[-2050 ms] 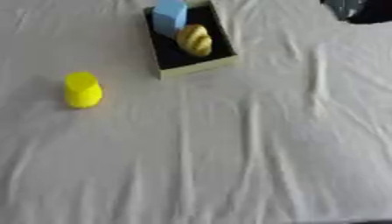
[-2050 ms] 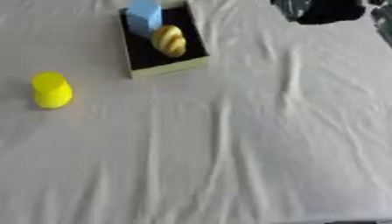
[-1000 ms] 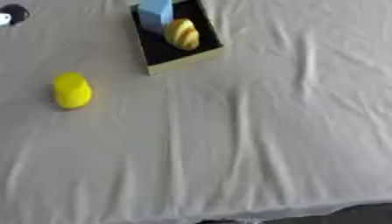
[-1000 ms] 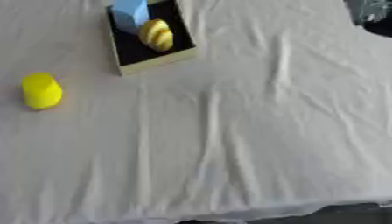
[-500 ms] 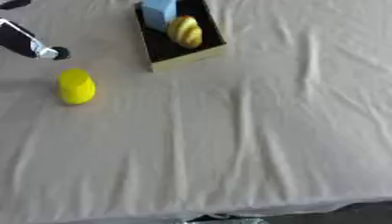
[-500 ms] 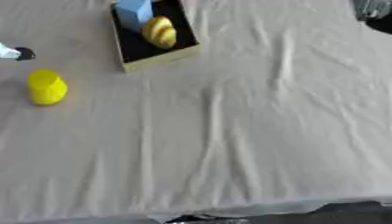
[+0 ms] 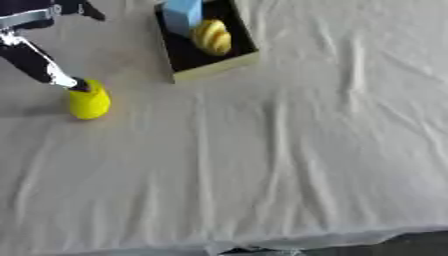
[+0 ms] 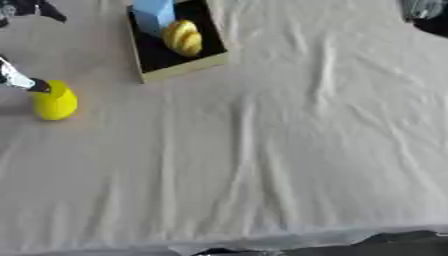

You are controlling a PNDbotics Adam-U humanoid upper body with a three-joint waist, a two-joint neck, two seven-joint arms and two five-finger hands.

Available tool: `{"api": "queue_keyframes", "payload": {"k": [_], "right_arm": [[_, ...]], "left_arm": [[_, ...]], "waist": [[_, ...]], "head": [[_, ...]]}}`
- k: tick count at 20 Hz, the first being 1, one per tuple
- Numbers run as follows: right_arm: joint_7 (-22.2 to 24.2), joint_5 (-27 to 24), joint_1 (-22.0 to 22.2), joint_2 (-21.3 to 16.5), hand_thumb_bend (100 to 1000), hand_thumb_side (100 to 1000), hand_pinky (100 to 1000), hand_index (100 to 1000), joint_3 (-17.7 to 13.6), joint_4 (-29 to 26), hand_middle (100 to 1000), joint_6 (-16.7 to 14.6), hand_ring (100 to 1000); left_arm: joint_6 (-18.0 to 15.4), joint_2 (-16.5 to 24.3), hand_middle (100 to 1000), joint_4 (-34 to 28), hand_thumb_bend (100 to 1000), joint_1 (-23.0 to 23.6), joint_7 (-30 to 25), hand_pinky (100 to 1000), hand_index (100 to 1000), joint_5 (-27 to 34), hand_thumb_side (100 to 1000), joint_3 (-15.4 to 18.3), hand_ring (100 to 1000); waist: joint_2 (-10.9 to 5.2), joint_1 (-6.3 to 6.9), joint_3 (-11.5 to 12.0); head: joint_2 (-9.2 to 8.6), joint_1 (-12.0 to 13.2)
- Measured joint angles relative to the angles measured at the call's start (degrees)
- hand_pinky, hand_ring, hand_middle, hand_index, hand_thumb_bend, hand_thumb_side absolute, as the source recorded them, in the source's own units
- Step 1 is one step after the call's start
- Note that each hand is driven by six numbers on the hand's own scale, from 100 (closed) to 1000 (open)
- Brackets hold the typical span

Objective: Pick up objects on the table and place them in the box.

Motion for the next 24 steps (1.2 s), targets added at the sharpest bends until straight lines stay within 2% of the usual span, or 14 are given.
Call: {"api": "queue_keyframes", "payload": {"k": [7, 13, 24], "right_arm": [[0.8, -0.2, 0.0, 1.0, 100, 228, 968, 890, 0.0, 0.0, 647, 0.8, 872], [1.3, -0.5, 0.1, 1.6, 100, 323, 973, 889, 0.0, 0.0, 642, 1.4, 872], [1.4, -1.5, 0.1, 2.5, 100, 368, 978, 889, 0.0, 0.0, 637, 2.6, 870]], "left_arm": [[2.0, 0.2, 814, -0.7, 714, 0.7, -1.4, 934, 922, 0.4, 392, 0.5, 886], [1.7, 0.2, 815, 0.2, 719, 1.0, -4.2, 934, 924, 0.4, 401, 0.2, 888], [1.2, -0.4, 821, 3.3, 698, 1.2, -6.6, 934, 924, -1.2, 371, 0.0, 888]], "waist": [[0.09, 0.05, -0.2], [0.42, 0.40, -0.4], [0.70, 0.43, -0.8]], "head": [[0.00, -0.5], [0.00, -0.6], [0.00, -0.6]]}}
